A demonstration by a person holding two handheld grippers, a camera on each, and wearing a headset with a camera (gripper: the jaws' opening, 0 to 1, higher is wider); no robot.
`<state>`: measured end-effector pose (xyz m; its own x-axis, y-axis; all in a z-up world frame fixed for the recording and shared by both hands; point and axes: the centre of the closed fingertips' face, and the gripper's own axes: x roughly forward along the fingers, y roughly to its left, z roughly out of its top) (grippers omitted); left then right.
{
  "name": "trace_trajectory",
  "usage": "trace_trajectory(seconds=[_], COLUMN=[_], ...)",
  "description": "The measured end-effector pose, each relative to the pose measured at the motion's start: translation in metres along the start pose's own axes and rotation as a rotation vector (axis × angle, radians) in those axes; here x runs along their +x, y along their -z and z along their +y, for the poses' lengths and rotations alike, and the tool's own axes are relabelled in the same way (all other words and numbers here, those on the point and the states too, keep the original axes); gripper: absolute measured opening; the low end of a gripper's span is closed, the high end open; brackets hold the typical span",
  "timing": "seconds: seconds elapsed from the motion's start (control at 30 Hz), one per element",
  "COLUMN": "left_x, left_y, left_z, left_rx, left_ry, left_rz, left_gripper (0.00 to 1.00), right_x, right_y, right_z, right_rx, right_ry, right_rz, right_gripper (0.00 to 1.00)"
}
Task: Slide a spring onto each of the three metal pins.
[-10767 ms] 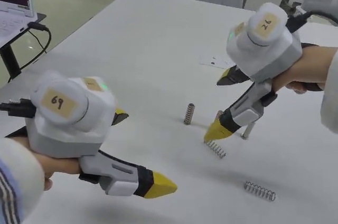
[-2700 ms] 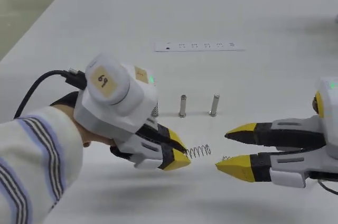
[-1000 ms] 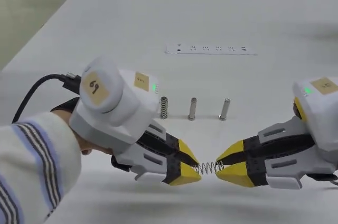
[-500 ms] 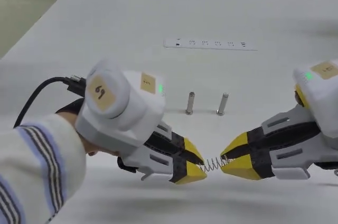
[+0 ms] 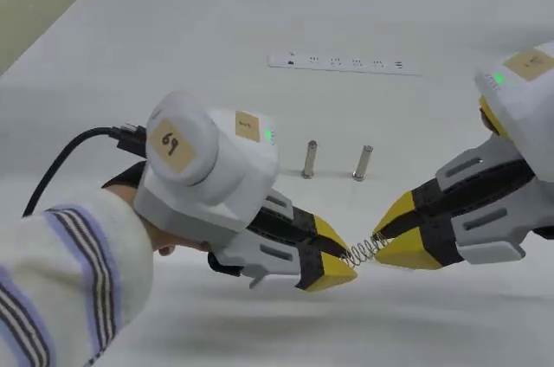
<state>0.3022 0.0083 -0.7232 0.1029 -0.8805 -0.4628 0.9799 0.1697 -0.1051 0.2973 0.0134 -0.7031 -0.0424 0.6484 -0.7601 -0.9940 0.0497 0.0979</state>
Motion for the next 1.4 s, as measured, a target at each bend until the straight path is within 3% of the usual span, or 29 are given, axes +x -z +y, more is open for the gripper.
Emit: trace_trajectory(seconds=[0.57,1.0,1.4], left_x=[0.009,0.008,0.006], left_y=[0.000,-0.007,-0.006], left_z=[-0.008,-0.005,-0.003], left_rx=[0.002,0.000,0.024], left_ry=[0.018,-0.002,-0.019], left_rz=[-0.009,-0.047,-0.032], left_gripper=[0.02,0.02,0.02], right_x=[0.000,-0.005,-0.001], right_y=[-0.003,-0.008,-0.010], right_z=[0.008,0.004,0.004], right_rx=[-0.032,-0.089,-0.114], right_ry=[0.003,0.024,0.023], right_rz=[0.100,0.119,0.126], right_gripper=[0.07,0.07,0.08])
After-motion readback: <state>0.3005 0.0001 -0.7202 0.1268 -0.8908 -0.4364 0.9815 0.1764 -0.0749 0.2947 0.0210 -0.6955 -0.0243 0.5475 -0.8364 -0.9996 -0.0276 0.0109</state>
